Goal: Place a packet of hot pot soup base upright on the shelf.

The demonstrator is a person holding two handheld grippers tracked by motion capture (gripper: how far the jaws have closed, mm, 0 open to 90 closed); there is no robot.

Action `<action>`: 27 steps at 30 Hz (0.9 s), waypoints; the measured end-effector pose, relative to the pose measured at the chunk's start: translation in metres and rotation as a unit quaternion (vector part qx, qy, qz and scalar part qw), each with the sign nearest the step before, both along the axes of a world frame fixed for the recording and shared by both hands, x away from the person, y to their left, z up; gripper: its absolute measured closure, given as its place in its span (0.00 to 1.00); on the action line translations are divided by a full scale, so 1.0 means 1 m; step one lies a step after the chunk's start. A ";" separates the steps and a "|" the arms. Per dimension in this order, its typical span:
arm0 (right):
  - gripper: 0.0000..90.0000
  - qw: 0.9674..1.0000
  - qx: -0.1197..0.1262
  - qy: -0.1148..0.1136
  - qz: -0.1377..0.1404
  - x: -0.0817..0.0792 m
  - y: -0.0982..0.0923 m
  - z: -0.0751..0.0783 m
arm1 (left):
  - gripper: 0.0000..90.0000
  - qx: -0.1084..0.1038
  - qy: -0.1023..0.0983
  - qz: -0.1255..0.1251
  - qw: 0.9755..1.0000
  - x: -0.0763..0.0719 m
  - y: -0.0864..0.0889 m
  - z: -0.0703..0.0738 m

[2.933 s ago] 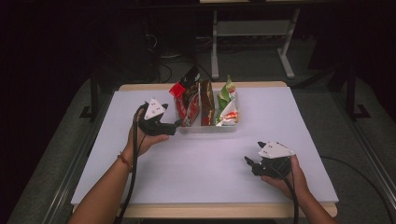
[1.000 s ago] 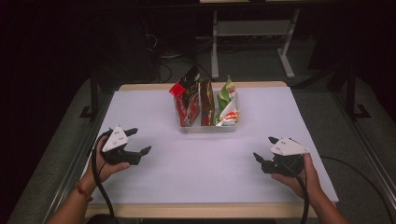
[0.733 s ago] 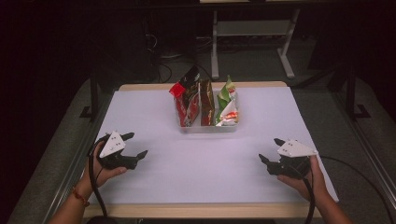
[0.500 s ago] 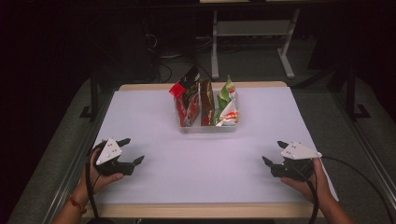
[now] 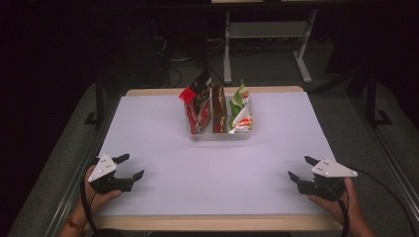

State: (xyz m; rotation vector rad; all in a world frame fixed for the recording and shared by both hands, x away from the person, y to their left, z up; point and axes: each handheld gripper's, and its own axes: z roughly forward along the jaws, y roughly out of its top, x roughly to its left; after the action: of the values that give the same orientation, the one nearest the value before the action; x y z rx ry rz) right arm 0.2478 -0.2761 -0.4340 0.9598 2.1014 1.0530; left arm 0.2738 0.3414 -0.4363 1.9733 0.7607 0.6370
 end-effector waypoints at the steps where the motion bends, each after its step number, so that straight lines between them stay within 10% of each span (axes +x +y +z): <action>1: 0.27 1.000 0.004 -0.002 -0.004 -0.002 -0.002 -0.001 | 0.22 -0.005 0.002 0.002 1.000 -0.001 0.002 -0.001; 27: 0.25 0.996 0.062 -0.020 -0.065 -0.027 -0.030 -0.013 | 0.22 -0.068 0.003 0.030 0.997 -0.011 0.030 -0.004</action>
State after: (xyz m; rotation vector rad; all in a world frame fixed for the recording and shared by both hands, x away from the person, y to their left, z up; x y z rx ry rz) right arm 0.2204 -0.3060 -0.4474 1.1102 1.9307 1.1373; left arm 0.2628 0.3709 -0.4399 1.8351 0.8475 0.5985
